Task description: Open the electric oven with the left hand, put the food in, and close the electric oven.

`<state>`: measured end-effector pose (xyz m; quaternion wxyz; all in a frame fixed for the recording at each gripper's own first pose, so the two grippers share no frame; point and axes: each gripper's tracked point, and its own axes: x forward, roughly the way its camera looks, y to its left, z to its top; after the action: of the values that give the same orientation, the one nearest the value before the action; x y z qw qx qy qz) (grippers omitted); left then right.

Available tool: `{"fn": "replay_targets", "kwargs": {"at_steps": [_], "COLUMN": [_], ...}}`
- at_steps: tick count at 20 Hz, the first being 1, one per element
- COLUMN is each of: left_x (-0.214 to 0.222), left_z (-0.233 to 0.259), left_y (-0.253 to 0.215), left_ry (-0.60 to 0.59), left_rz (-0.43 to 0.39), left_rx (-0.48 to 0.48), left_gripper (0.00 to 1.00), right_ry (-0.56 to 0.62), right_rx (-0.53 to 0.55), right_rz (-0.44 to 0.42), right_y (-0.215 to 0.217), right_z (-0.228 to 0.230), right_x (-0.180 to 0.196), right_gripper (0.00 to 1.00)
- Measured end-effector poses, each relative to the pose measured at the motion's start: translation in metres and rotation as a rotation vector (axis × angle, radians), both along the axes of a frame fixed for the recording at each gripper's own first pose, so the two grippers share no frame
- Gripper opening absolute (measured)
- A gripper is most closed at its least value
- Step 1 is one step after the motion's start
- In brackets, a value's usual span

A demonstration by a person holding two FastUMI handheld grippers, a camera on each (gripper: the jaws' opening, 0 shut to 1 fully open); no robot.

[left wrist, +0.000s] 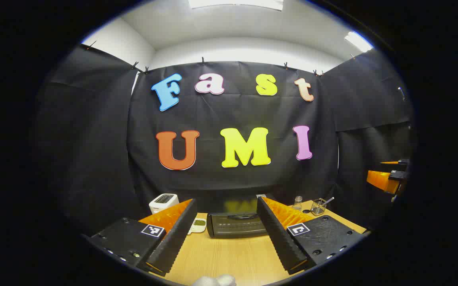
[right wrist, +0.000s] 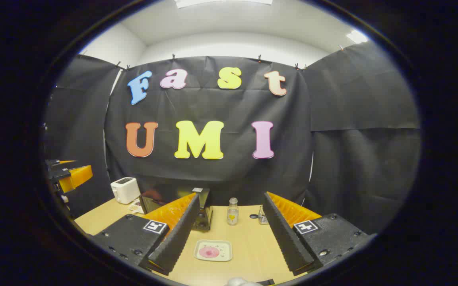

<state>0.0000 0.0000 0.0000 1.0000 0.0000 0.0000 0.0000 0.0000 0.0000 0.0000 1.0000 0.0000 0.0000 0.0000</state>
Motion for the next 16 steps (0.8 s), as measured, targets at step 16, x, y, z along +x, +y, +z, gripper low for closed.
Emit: {"fn": "replay_targets", "kwargs": {"at_steps": [16], "left_x": [0.012], "left_z": [-0.009], "left_y": [0.006], "left_ry": [0.004], "left_rz": [-0.014], "left_rx": [0.027], "left_gripper": [0.96], "right_ry": [0.019], "right_rx": [-0.028], "right_rz": [0.005], "right_y": [0.011], "right_z": [-0.007], "right_x": [0.005], "right_gripper": [1.0]}}
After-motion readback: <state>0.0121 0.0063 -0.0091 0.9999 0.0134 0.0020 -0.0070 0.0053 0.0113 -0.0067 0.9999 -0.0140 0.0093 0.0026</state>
